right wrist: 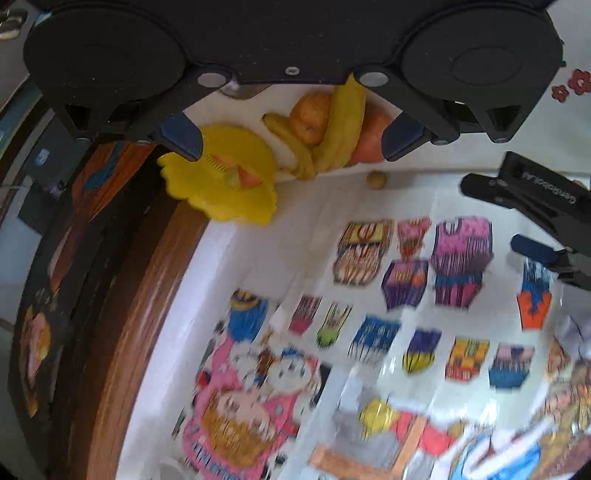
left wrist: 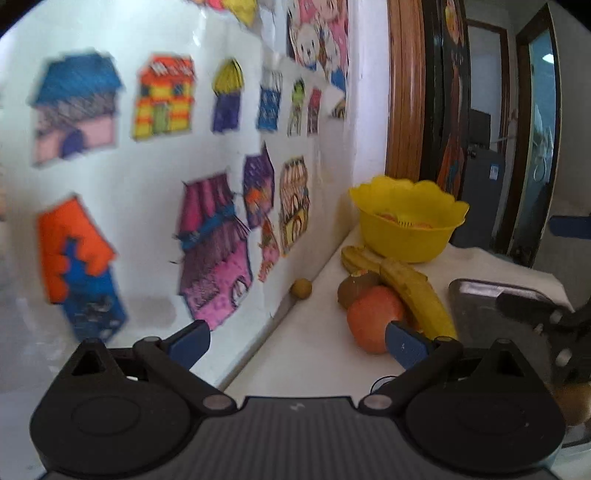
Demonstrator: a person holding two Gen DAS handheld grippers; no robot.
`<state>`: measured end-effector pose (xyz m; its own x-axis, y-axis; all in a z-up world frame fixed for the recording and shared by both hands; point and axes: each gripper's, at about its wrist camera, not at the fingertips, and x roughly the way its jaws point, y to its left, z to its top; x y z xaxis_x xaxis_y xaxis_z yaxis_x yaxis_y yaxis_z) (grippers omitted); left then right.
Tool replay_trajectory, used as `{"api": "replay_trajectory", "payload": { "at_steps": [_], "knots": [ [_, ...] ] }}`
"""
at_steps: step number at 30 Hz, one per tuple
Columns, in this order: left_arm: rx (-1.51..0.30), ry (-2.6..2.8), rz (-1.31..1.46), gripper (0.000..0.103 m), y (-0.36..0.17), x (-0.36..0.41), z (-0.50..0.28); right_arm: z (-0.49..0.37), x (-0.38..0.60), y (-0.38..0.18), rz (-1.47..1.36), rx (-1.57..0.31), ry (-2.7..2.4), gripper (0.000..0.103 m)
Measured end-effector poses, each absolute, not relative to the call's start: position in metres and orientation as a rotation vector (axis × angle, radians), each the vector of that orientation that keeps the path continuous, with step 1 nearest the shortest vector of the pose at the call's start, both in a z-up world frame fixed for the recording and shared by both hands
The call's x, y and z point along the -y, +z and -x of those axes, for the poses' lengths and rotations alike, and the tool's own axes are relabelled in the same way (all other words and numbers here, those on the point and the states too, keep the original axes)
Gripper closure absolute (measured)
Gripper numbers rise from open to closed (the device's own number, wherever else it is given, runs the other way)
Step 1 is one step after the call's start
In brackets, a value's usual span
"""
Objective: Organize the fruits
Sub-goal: 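Withdraw both grippers from the tray back toward the fruit pile, then grasp the red apple with the left gripper while the right grasps the banana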
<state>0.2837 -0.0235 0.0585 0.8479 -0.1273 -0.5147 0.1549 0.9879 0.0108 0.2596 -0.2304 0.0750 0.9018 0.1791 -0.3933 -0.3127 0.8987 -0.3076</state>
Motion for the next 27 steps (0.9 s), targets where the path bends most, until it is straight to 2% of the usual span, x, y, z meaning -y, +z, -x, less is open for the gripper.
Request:
{"api": "replay_trajectory", "payload": {
  "at_steps": [14, 23, 27],
  "knots": [
    [-0.595, -0.183, 0.004, 0.001, 0.029, 0.041, -0.341, -0.317, 0.199, 0.006, 0.539, -0.427, 0.29, 0.003],
    [-0.637, -0.228, 0.075, 0.001, 0.015, 0.049, -0.36, -0.322, 0.205, -0.004, 0.503, -0.423, 0.309, 0.029],
    [-0.647, -0.261, 0.095, 0.001, 0.012, 0.053, -0.364, -0.318, 0.213, -0.002, 0.48, -0.428, 0.328, 0.047]
  ]
}}
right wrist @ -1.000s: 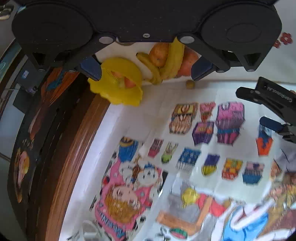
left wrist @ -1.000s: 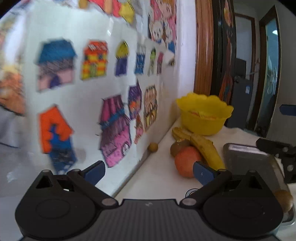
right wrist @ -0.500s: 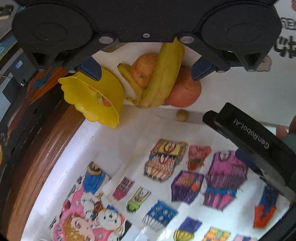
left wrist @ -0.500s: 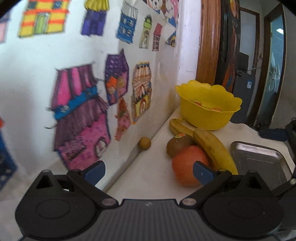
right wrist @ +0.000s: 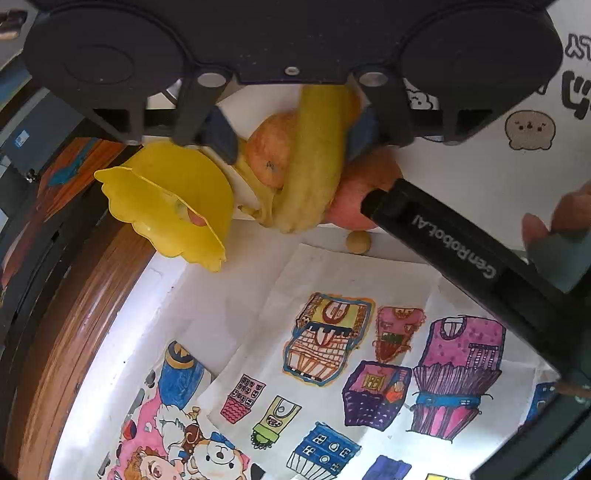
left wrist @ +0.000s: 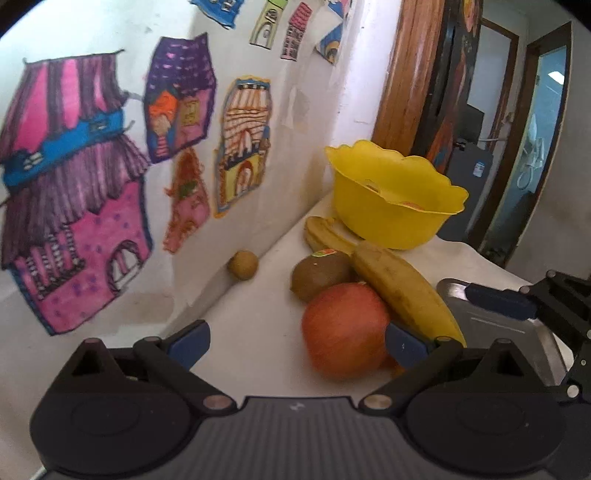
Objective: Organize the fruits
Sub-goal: 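Grasp the red apple with the left gripper while the right grasps the banana, then lift the apple in the left gripper toward the tray while the right carries the banana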
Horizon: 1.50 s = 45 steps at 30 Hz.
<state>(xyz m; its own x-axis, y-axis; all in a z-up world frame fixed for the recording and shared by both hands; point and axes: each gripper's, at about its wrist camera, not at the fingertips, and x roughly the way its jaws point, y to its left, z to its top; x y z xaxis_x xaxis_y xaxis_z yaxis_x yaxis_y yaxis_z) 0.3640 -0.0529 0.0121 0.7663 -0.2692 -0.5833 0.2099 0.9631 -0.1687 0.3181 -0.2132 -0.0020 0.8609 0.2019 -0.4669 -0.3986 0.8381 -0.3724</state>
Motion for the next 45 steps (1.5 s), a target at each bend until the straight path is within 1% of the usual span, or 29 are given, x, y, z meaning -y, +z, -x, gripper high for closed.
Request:
{"api": "replay_trajectory", "payload": {
  "at_steps": [1, 4, 11, 13, 17, 27, 29, 31, 34, 35, 38, 41, 43, 45],
  "knots": [
    [-0.646, -0.265, 0.095, 0.001, 0.012, 0.054, -0.364, -0.317, 0.216, 0.0, 0.462, -0.426, 0.333, 0.05],
    [-0.651, -0.278, 0.087, 0.001, 0.01, 0.059, -0.366, -0.317, 0.223, 0.003, 0.418, -0.424, 0.334, 0.055],
    [-0.685, -0.269, 0.094, 0.005, 0.002, 0.06, -0.373, -0.326, 0.225, 0.002, 0.395, -0.445, 0.349, 0.054],
    [-0.694, -0.258, 0.095, 0.01, -0.002, 0.057, -0.376, -0.328, 0.223, 0.001, 0.399, -0.449, 0.356, 0.051],
    [-0.728, -0.225, 0.129, 0.015, -0.009, 0.049, -0.381, -0.333, 0.221, -0.001, 0.399, -0.457, 0.363, 0.051],
    [-0.723, -0.229, 0.137, 0.016, -0.014, 0.047, -0.385, -0.351, 0.203, -0.015, 0.499, -0.46, 0.337, 0.051],
    [-0.725, -0.237, 0.136, 0.019, -0.014, 0.049, -0.385, -0.353, 0.202, -0.017, 0.512, -0.454, 0.325, 0.051],
    [-0.727, -0.247, 0.128, 0.025, -0.014, 0.051, -0.385, -0.351, 0.198, -0.02, 0.54, -0.43, 0.312, 0.051],
    [-0.725, -0.259, 0.12, 0.031, -0.014, 0.055, -0.386, -0.349, 0.191, -0.025, 0.603, -0.401, 0.299, 0.051],
    [-0.723, -0.258, 0.118, 0.031, -0.014, 0.056, -0.386, -0.349, 0.189, -0.027, 0.617, -0.402, 0.298, 0.051],
    [-0.721, -0.256, 0.116, 0.031, -0.014, 0.056, -0.385, -0.351, 0.185, -0.03, 0.638, -0.408, 0.293, 0.058],
    [-0.727, -0.25, 0.129, 0.031, -0.014, 0.054, -0.384, -0.348, 0.182, -0.032, 0.661, -0.395, 0.291, 0.063],
    [-0.732, -0.241, 0.132, 0.031, -0.013, 0.053, -0.382, -0.344, 0.179, -0.033, 0.694, -0.382, 0.287, 0.068],
    [-0.736, -0.233, 0.128, 0.032, -0.012, 0.052, -0.379, -0.34, 0.177, -0.034, 0.727, -0.379, 0.279, 0.069]
  ]
}}
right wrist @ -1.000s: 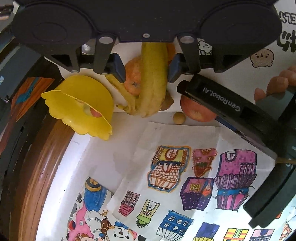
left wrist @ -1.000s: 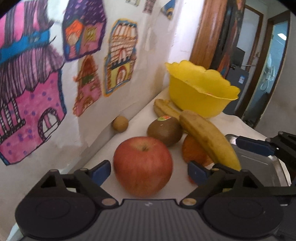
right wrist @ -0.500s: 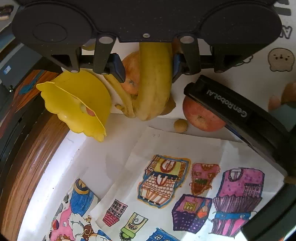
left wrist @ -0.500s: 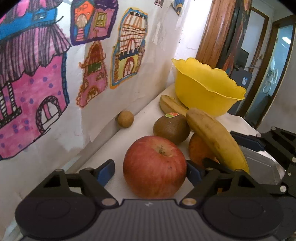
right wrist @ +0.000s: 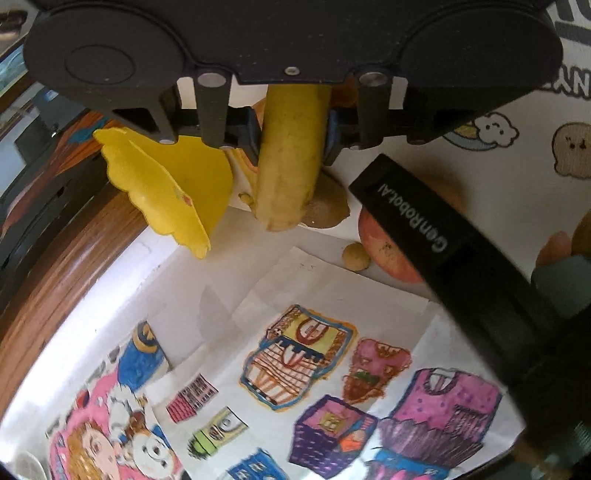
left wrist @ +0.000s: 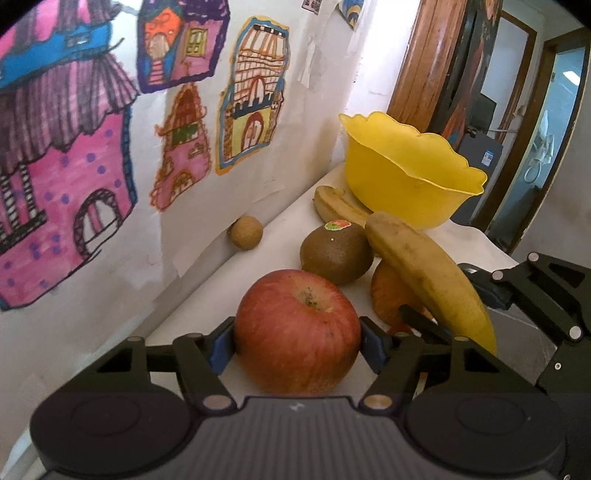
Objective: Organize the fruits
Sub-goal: 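Lift the apple in the left gripper toward the tray while the right carries the banana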
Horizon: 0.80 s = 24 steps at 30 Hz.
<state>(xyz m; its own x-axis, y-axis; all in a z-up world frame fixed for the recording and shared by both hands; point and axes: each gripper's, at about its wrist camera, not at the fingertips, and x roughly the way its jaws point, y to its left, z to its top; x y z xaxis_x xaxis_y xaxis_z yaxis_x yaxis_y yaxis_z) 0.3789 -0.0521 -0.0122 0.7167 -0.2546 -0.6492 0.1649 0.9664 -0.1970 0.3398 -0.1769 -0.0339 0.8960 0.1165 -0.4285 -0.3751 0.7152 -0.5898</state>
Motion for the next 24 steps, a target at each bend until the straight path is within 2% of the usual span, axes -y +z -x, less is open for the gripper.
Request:
{"api": "replay_trajectory", "payload": {
  "at_steps": [13, 24],
  "knots": [
    [-0.755, -0.175, 0.135, 0.031, -0.005, 0.037, -0.339, -0.285, 0.161, -0.042, 1.039, -0.22, 0.275, 0.072],
    [-0.732, -0.169, 0.178, 0.031, 0.009, 0.033, -0.305, -0.24, 0.16, -0.035, 1.07, -0.152, 0.288, 0.072]
  ]
}}
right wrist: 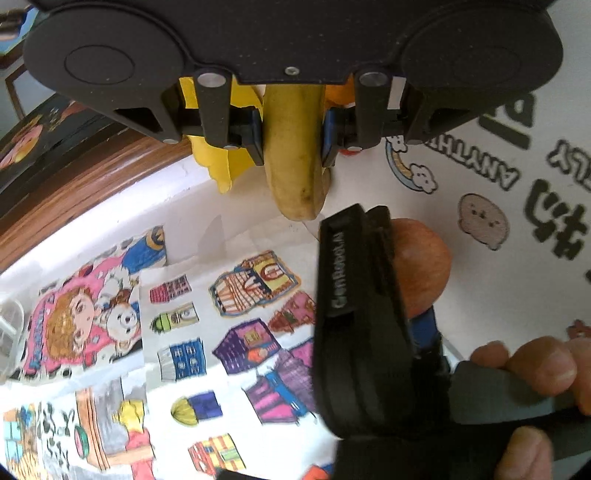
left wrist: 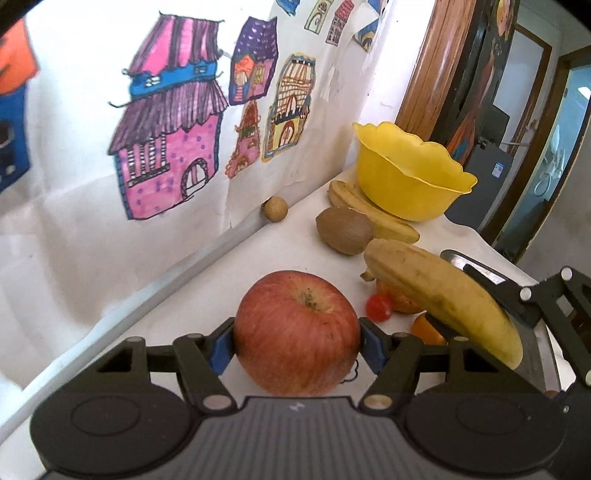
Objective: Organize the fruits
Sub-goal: 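Lift the apple in the left gripper toward the tray while the right carries the banana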
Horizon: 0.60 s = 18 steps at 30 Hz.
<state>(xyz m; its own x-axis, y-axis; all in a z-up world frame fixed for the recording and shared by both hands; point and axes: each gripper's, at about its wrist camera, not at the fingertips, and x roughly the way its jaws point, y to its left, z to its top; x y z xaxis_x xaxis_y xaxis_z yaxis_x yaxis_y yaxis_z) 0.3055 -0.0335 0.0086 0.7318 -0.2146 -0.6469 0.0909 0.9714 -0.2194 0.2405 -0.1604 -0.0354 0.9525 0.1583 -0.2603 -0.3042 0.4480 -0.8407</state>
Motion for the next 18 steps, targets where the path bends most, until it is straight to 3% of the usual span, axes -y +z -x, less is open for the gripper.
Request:
{"api": "replay_trajectory", "payload": {
  "at_steps": [18],
  "knots": [
    [-0.667, -0.179, 0.164, 0.031, 0.048, 0.05, -0.27, -0.181, 0.18, -0.012, 1.073, -0.04, 0.233, 0.071]
  ]
}}
